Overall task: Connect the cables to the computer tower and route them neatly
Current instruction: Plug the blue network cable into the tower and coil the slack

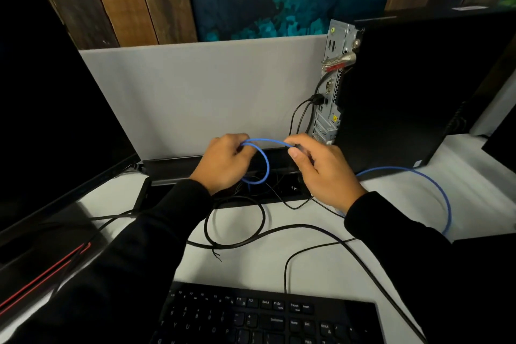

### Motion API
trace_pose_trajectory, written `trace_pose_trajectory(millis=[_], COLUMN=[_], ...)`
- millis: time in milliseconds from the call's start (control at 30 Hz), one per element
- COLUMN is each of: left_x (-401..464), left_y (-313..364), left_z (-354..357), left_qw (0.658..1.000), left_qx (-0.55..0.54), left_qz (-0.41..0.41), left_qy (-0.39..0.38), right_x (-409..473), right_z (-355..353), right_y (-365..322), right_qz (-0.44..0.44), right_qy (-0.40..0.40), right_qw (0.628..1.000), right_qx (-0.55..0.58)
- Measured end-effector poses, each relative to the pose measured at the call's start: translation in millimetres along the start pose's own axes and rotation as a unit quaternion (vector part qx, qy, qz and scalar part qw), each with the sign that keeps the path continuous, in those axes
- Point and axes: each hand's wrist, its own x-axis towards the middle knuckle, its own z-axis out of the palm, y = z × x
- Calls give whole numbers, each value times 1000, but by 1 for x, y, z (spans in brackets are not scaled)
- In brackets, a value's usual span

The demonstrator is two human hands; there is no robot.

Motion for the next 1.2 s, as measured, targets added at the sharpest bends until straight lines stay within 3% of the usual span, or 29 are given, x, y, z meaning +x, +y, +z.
trace_pose_trajectory(millis=[100,167,267,367,467,633,767,933,1067,1133,1200], left_x=[10,16,20,19,13,1,2,6,8,13,17], left_y=[-9,-9,0,8,5,-6,-13,-11,-12,-11,-9], left_z=[7,12,19,20,22,24,22,24,27,28,28], left_qw=[986,975,972,953,926,937,932,894,887,866,823], left_qx=[-83,-105,-108,-222,-318,-337,-353,-409,-385,-408,-467], left_qz=[-144,-192,-209,-206,-202,-94,-86,-174,-250,-287,-321], left_qy=[21,35,18,-7,-6,-6,-12,56,43,39,36], right_x=[-12,-17,-18,-10,-8,-7,-5,-20,-33,-32,-30], right_z=[1,5,13,18,24,36,39,41,37,38,39], right_y=[10,9,2,-6,-10,-5,2,14,14,14,13], right_qz=[32,38,42,85,102,142,127,122,124,110,93], right_qy=[25,42,43,21,8,37,46,1,46,51,40], right_qw=[999,998,998,983,972,975,986,992,991,992,993], right_qx=[8,7,-37,-163,-210,-164,-99,-39,-13,-32,-66])
